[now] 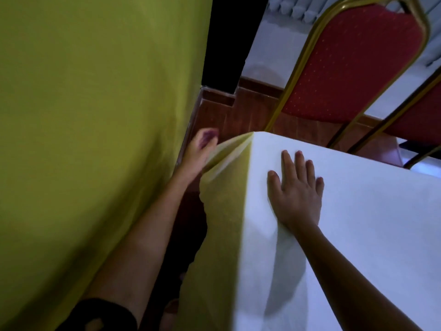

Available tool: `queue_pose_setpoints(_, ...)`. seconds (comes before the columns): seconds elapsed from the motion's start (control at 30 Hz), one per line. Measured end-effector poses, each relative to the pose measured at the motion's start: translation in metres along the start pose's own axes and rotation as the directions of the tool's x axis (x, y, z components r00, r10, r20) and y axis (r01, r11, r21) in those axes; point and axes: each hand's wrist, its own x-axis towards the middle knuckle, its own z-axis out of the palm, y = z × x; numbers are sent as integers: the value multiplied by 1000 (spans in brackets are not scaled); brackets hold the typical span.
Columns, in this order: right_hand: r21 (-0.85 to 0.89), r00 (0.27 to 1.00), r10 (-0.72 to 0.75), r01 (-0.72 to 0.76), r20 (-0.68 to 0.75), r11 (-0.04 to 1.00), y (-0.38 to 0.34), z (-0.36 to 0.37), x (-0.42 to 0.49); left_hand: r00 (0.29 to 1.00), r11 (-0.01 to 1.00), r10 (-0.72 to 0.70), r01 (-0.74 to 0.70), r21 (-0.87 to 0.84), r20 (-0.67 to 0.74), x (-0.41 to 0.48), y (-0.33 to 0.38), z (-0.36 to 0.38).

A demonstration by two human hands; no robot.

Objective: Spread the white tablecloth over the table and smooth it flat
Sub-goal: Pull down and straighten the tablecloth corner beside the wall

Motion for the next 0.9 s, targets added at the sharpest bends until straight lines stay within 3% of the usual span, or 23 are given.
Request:
queue_pose_setpoints(0.07,3,1000,10,-10,4,1000,0,0,0,954,992,25,-61,114,298,13,31,19)
queue_pose_setpoints(0.13,6,1000,11,-11,2,1000,0,0,-2,891,961,-11,-115,250,454,21,34,29)
queue_pose_setpoints(0.23,9,1000,10,-10,0,1000,0,0,-4,891,927,12,-181,330,455,30,27,39)
queue_pose_setpoints(0.33,4,1000,5,-5,-3,1000,0,1,-2,884,850,152,-345,398,441,37,28,46)
queue_pose_setpoints(0.4,3,1000,9,-9,-4,1000,0,0,-2,908,811,196,-362,460,369,38,14,47)
queue_pose_setpoints(0.5,-2,1000,6,-6,-5,1000,0,0,-3,964,792,82,-216,571,252,25,-14,37)
queue_pose_setpoints(0.63,8,1000,11,-11,-8,1000,0,-1,-3,975,721,-119,-46,692,189,1,-61,10)
queue_pose_setpoints(0.73,10,1000,14,-14,-14,1000,0,-1,-2,947,702,-283,98,706,151,-17,-99,-15)
queue_pose_setpoints(0.83,14,1000,12,-12,-23,1000,1,-2,-2,869,688,-492,422,591,-47,-45,-135,-41)
queue_pose_setpoints(0.9,17,1000,13,-13,-20,1000,0,-2,-2,818,581,-553,515,630,-158,-63,-154,-56)
